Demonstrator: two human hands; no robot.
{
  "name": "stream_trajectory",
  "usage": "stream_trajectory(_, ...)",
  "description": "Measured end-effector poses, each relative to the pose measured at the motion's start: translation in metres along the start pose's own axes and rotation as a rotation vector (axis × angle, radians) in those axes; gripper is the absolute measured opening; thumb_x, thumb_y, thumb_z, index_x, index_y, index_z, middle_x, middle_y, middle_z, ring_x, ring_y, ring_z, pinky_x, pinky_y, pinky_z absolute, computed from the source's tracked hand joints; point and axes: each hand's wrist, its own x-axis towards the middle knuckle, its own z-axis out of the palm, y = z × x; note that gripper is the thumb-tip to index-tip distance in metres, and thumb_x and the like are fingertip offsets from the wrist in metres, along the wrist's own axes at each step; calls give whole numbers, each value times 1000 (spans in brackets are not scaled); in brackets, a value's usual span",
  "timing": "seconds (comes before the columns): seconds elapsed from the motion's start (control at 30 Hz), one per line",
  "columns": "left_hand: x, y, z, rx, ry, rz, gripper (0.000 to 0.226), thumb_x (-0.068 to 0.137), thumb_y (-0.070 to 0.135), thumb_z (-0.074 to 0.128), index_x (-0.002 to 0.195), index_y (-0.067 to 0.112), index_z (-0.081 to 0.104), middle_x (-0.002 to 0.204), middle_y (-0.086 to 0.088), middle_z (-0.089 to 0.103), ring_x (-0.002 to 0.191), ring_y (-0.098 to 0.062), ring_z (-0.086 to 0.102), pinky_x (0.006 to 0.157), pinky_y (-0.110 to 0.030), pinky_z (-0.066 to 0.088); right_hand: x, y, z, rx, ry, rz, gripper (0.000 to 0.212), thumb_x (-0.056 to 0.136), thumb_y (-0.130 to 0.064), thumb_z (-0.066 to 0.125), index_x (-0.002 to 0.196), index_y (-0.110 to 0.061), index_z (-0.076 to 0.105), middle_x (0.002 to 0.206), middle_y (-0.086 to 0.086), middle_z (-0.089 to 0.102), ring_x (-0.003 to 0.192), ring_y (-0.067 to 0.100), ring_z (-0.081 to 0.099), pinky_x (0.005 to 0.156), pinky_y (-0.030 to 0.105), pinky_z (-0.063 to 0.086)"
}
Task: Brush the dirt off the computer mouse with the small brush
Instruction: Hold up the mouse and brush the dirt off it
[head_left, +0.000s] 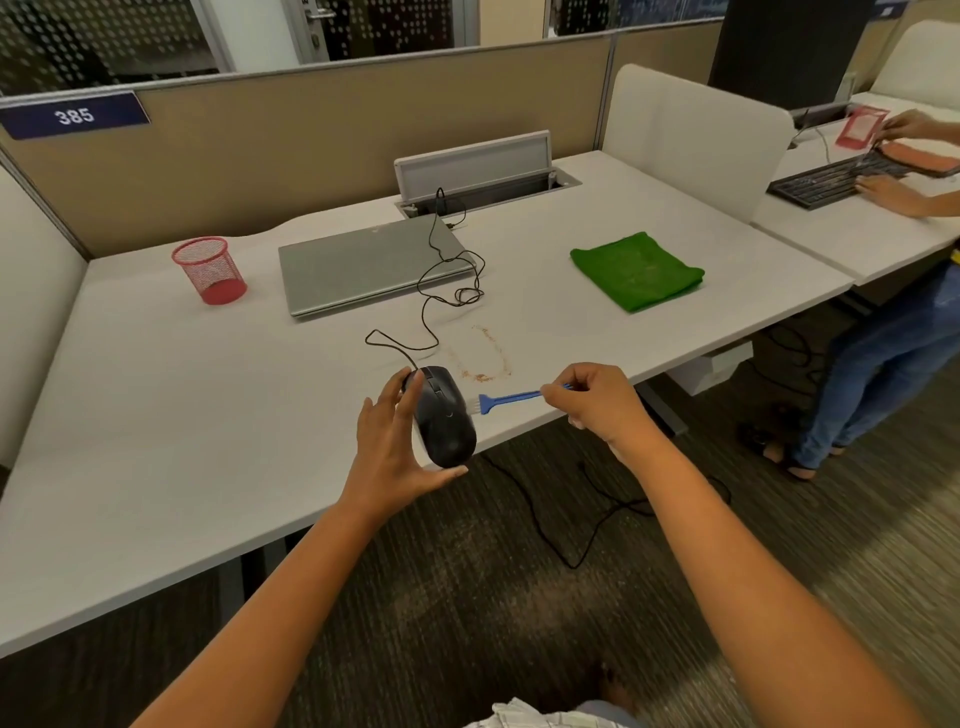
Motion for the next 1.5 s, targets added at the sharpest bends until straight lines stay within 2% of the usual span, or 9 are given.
stream_trajectory(0.2,3,4,2,-32,26,-8,115,56,64,70,141,44,-5,151,5,5,138,-13,7,106,-62,21,-9,8,13,134,-101,65,22,81,-11,68,61,-12,59,46,-11,45,38,1,40,43,15,36)
stream_trajectory(0.33,4,6,1,-31,11,-29,116,54,65,70,140,46,-5,153,2,6,138,-15,7,107,-62,21,-6,9,7,271,-56,78,25,82,-10,67,58,-11,58,44,-12,41,41,5,34,42,15,34)
stream_trajectory(0.47,3,6,4,-25,6,-21,117,55,63,72,141,45,-5,153,1,8,138,-19,10,106,-63,22,-7,14,2,133,-50,59,23,80,-14,70,59,-15,60,46,-12,48,39,3,40,45,15,38)
stream_trajectory(0.6,0,4,7,-6,-33,9,116,55,64,71,141,44,-5,150,12,0,139,-11,4,109,-63,11,-6,18,3,194,-115,94,24,80,-17,70,57,-17,62,46,-12,50,41,6,41,47,15,41)
stream_trajectory(0.77,-4,4,12,39,-69,77,117,56,65,71,144,37,-1,151,10,-2,137,-2,-4,110,-55,1,2,10,6,288,-12,173,24,77,-20,73,57,-16,63,48,-10,52,45,6,41,43,14,38)
stream_trajectory(1.0,-8,2,12,34,-38,83,118,55,62,73,144,36,-1,151,10,-1,137,-3,-3,109,-57,7,3,10,-3,293,85,465,16,76,-9,66,63,-9,56,61,2,43,47,9,36,37,14,36)
stream_trajectory(1.13,-8,0,12,41,-43,78,117,56,64,70,143,37,-1,151,9,-1,137,-5,-2,109,-60,9,1,2,-2,487,105,494,10,79,-11,64,70,-5,61,61,2,44,35,3,35,35,13,34)
stream_trajectory(1.27,-5,7,12,-19,5,60,116,55,68,69,143,38,0,151,8,2,138,-7,3,107,-63,17,-5,-5,8,450,28,518,11,80,-13,66,73,-5,63,64,2,46,35,3,36,35,13,34)
stream_trajectory(1.5,-1,3,3,-123,181,-77,116,53,74,66,143,36,3,151,10,8,138,-11,12,110,-40,19,-24,13,9,280,13,566,4,81,-7,62,81,-3,60,65,3,45,45,7,36,36,14,35)
